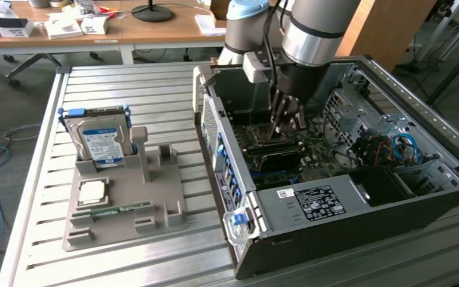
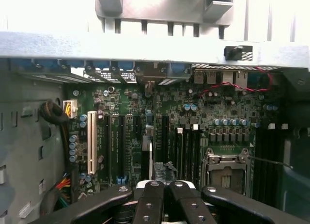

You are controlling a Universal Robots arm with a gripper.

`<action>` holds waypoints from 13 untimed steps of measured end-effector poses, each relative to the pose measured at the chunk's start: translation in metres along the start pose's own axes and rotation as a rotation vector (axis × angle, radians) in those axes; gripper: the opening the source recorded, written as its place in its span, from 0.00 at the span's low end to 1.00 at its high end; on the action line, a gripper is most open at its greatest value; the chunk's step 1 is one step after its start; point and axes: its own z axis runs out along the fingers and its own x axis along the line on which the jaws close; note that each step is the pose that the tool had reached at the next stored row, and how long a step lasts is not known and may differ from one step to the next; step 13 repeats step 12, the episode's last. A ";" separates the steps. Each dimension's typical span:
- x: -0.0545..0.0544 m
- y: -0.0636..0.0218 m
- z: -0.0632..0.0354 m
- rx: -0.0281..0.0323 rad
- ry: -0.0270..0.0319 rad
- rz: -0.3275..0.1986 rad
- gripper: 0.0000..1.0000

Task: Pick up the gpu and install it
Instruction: 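Press down on the gpu until it lock into place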

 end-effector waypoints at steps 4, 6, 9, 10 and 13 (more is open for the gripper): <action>0.000 -0.0012 -0.0067 0.0000 0.0001 0.000 0.11; -0.001 -0.0019 -0.0101 0.0000 0.0001 0.000 0.11; -0.001 -0.0022 -0.0113 0.0000 0.0001 0.000 0.11; -0.001 -0.0022 -0.0113 0.0000 0.0001 0.000 0.11; -0.001 -0.0022 -0.0113 0.0000 0.0000 0.000 0.11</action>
